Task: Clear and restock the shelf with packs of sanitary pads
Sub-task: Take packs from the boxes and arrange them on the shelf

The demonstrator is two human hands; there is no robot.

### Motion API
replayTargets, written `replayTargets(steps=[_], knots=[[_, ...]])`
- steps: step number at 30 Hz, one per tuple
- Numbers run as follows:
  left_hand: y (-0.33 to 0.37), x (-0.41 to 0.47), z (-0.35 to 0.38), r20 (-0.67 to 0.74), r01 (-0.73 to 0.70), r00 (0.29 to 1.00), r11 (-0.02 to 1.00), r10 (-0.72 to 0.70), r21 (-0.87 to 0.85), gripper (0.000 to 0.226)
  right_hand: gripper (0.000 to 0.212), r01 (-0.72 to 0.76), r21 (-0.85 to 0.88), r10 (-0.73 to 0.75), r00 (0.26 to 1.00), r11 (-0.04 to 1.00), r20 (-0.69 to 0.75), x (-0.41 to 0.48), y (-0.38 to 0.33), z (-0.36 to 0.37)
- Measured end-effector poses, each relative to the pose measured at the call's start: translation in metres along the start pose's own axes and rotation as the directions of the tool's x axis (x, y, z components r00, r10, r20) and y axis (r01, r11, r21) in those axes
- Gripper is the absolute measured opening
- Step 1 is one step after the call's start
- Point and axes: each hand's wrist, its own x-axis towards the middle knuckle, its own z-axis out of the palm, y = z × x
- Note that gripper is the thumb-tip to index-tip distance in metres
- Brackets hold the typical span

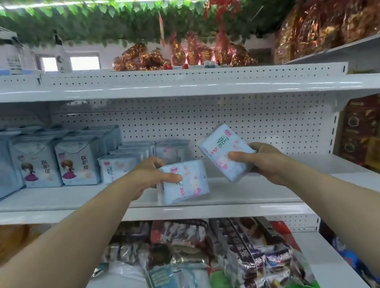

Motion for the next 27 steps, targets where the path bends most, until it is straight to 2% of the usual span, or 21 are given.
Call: replayTargets(steps=[3, 6, 9, 12, 18, 20, 27], knots=[[-0.001, 0.027, -0.006, 0.067, -0.017, 0.998, 0.985, 0.006, 0.169, 0.047, 0.048, 0.003, -0.036, -0.003, 1.000, 0.999, -0.004, 0.011, -0.001, 0.002], [0.005, 0.055, -0.016, 0.134, -0.089, 0.990, 0.931, 0.044, 0.354, 0.053, 0.043, 0.008, -0.077, -0.007, 1.000, 0.997, 0.018, 0.019, 0.000, 0.004], [0.014, 0.079, -0.025, 0.224, -0.173, 0.973, 0.793, 0.048, 0.584, 0.068, 0.047, 0.006, -0.148, 0.000, 0.999, 0.989, 0.043, 0.030, 0.000, 0.006], [0.016, 0.096, -0.031, 0.255, -0.224, 0.966, 0.665, 0.051, 0.713, 0.068, 0.056, 0.002, -0.218, 0.010, 0.999, 0.976, 0.052, 0.039, -0.001, 0.008], [0.016, 0.127, -0.042, 0.204, -0.214, 0.976, 0.476, 0.075, 0.853, 0.073, 0.052, 0.009, -0.376, 0.031, 0.994, 0.927, 0.100, 0.046, -0.011, 0.015], [0.014, 0.138, -0.047, 0.195, -0.212, 0.977, 0.484, 0.085, 0.849, 0.073, 0.048, 0.015, -0.412, 0.027, 0.995, 0.911, 0.097, 0.047, -0.013, 0.019], [0.007, 0.164, -0.055, 0.198, -0.250, 0.967, 0.448, 0.160, 0.859, 0.081, 0.053, 0.006, -0.530, 0.056, 0.993, 0.848, 0.101, 0.061, -0.004, 0.031]])
